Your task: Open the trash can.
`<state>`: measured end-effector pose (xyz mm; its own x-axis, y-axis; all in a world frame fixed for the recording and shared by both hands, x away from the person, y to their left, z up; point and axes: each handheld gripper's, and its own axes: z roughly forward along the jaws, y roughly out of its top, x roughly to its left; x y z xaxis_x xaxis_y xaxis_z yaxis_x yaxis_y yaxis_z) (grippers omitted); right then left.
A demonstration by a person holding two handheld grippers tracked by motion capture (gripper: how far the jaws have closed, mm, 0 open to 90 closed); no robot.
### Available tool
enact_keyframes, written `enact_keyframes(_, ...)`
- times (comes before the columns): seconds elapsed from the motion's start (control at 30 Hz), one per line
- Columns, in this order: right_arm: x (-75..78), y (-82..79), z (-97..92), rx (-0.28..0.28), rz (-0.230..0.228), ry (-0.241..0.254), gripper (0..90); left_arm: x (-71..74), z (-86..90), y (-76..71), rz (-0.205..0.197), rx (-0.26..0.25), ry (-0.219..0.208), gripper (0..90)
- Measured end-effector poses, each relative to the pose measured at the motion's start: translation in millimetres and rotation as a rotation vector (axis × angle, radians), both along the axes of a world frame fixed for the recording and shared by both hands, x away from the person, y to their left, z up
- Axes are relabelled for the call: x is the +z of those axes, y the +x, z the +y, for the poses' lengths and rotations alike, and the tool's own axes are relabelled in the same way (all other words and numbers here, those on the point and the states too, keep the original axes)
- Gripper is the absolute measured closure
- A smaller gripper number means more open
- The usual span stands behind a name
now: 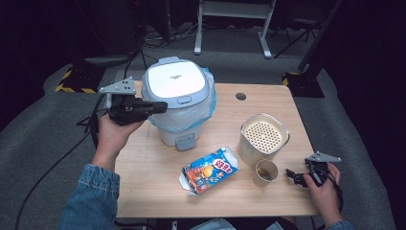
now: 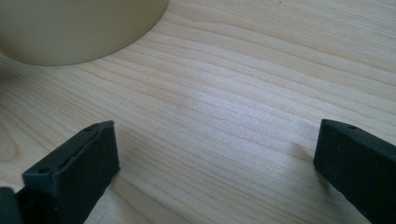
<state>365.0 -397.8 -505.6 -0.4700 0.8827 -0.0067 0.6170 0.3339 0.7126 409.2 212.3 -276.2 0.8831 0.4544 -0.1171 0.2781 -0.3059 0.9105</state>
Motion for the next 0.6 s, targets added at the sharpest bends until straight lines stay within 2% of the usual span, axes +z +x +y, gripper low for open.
enact_keyframes(0.13, 0.0, 0.0, 0.0, 0.000, 0.000, 0.000, 0.1, 4.7, -7.8, 8.9, 0.011, 0.009, -0.018, 89.8)
enact_keyframes(0.2, 0.0, 0.0, 0.0, 0.000, 0.000, 0.000, 0.1, 5.0, -9.9, 10.5, 0.005, 0.013, -0.006, 89.9)
enact_keyframes(0.27, 0.0, 0.0, 0.0, 0.000, 0.000, 0.000, 0.1, 5.6, -18.0, 12.6, -0.003, 0.031, 0.043, 90.0)
enact_keyframes(0.3, 0.0, 0.0, 0.0, 0.000, 0.000, 0.000, 0.1, 5.6, -18.0, 12.6, -0.003, 0.031, 0.043, 90.0)
enact_keyframes(0.33, 0.0, 0.0, 0.0, 0.000, 0.000, 0.000, 0.1, 5.8, -23.9, 13.3, -0.002, 0.042, 0.060, 90.0)
enact_keyframes(0.6, 0.0, -0.1, 0.0, -0.001, 0.000, 0.000, 0.1, 4.6, -41.8, 22.2, 0.021, 0.074, 0.102, 90.0)
